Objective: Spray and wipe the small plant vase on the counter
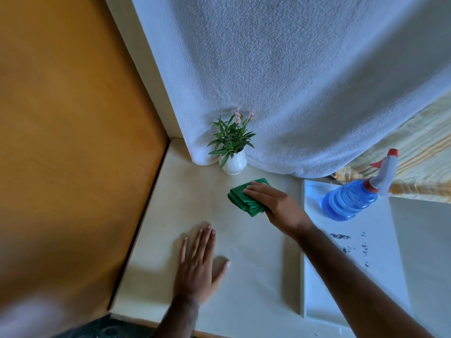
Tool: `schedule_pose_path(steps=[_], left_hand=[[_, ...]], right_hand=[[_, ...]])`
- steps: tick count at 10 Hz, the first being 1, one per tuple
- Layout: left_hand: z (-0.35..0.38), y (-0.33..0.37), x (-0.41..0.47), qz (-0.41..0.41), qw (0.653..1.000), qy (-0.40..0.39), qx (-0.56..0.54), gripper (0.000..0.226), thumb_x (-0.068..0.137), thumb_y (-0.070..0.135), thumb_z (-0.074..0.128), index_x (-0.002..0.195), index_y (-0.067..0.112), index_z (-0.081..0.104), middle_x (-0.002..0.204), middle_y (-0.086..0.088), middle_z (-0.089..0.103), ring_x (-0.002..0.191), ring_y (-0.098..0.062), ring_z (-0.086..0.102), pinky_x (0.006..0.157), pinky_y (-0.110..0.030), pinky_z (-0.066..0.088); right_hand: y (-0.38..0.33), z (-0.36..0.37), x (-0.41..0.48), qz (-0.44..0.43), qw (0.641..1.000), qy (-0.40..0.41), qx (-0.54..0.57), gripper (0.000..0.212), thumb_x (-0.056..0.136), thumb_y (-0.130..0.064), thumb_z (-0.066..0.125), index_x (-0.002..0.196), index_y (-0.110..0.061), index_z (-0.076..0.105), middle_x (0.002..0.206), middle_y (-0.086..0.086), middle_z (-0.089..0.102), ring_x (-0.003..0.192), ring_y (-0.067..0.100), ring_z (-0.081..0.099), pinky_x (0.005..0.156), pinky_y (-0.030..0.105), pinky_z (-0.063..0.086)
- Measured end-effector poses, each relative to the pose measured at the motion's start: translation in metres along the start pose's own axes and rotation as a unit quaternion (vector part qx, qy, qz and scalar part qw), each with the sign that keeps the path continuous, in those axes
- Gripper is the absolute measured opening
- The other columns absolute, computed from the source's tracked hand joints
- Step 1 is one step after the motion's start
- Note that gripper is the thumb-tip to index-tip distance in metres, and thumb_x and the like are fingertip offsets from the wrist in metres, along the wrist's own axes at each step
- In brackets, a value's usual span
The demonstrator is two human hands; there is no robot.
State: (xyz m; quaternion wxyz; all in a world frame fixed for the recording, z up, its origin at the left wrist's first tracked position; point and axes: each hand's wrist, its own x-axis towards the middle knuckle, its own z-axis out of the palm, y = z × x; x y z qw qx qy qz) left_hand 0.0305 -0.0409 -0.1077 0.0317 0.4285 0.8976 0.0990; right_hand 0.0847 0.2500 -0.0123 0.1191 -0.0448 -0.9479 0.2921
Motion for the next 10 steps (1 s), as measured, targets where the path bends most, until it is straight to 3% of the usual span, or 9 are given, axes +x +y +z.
schedule_pose_path(steps=[2,3,4,5,6,7,8,9,10], left_hand=[[-0.003,-0.001,-0.001,0.002,1.000,0.001,-0.010,0.087,0.093,0.063,0.050,0.160,0.009,0.035,0.171,-0.008,0.030,0.156,-0.025,0.031,0.122,-0.061,0.029],[-0.003,0.000,0.000,0.008,1.000,0.012,-0.008,0.087,0.093,0.062,0.049,0.160,0.008,0.035,0.171,-0.009,0.030,0.157,-0.025,0.030,0.123,-0.062,0.028],[-0.005,0.003,0.000,0.010,1.000,0.017,-0.006,0.085,0.095,0.063,0.046,0.160,0.008,0.035,0.171,-0.010,0.030,0.157,-0.024,0.029,0.123,-0.062,0.028],[-0.003,0.004,-0.001,0.015,1.000,0.021,0.001,0.086,0.096,0.062,0.046,0.161,0.008,0.033,0.171,-0.010,0.028,0.158,-0.025,0.027,0.124,-0.062,0.027],[-0.002,0.002,-0.001,0.019,0.999,0.030,0.006,0.086,0.095,0.061,0.048,0.161,0.008,0.033,0.171,-0.011,0.030,0.158,-0.026,0.028,0.123,-0.062,0.028],[-0.002,0.001,0.000,0.019,0.999,0.023,0.019,0.086,0.095,0.063,0.046,0.161,0.008,0.032,0.171,-0.012,0.028,0.158,-0.027,0.027,0.125,-0.062,0.026],[-0.001,0.003,-0.001,0.021,0.999,0.018,0.031,0.088,0.096,0.064,0.041,0.162,0.008,0.029,0.171,-0.013,0.026,0.159,-0.027,0.023,0.127,-0.060,0.022],[0.002,0.005,-0.004,0.029,0.999,0.027,0.035,0.087,0.097,0.064,0.039,0.162,0.007,0.028,0.171,-0.013,0.026,0.159,-0.027,0.023,0.127,-0.060,0.021],[0.001,0.003,0.000,0.023,0.999,0.013,0.028,0.086,0.097,0.064,0.035,0.161,0.007,0.029,0.171,-0.013,0.026,0.158,-0.028,0.025,0.127,-0.060,0.020]], right_hand=[[-0.006,-0.040,-0.098,0.090,0.993,0.052,-0.059,0.067,0.080,0.020,0.071,0.137,-0.015,0.066,0.146,-0.003,0.058,0.138,0.018,0.051,0.112,0.034,0.044],[0.000,-0.045,-0.151,0.138,0.982,0.078,-0.100,0.070,0.074,0.025,0.073,0.135,-0.010,0.068,0.142,-0.002,0.060,0.135,0.017,0.051,0.117,0.018,0.031],[0.008,-0.038,-0.199,0.180,0.970,0.087,-0.138,0.069,0.075,0.024,0.073,0.135,-0.009,0.067,0.144,0.005,0.060,0.136,0.023,0.054,0.116,0.024,0.037],[0.019,-0.021,-0.226,0.234,0.957,0.078,-0.155,0.074,0.073,0.024,0.075,0.137,-0.011,0.065,0.147,0.010,0.058,0.135,0.029,0.056,0.103,0.046,0.053],[0.022,-0.010,-0.233,0.256,0.951,0.026,-0.170,0.088,0.076,0.005,0.083,0.152,-0.016,0.046,0.160,0.011,0.042,0.146,0.029,0.042,0.119,0.044,0.038],[0.018,-0.003,-0.235,0.245,0.944,-0.002,-0.219,0.088,0.090,-0.040,0.075,0.160,-0.013,0.030,0.167,0.011,0.025,0.156,0.027,0.020,0.127,0.037,0.012],[0.015,0.004,-0.237,0.241,0.939,-0.009,-0.247,0.084,0.097,-0.058,0.047,0.159,-0.006,0.029,0.168,0.015,0.021,0.157,0.028,0.015,0.125,0.047,0.019],[0.017,0.007,-0.241,0.210,0.943,0.005,-0.259,0.079,0.099,-0.053,0.045,0.156,-0.001,0.034,0.166,0.020,0.025,0.156,0.033,0.020,0.123,0.053,0.026],[0.014,0.007,-0.236,0.232,0.939,0.002,-0.254,0.084,0.098,-0.062,0.038,0.159,-0.004,0.029,0.168,0.016,0.019,0.156,0.031,0.017,0.124,0.048,0.019]])
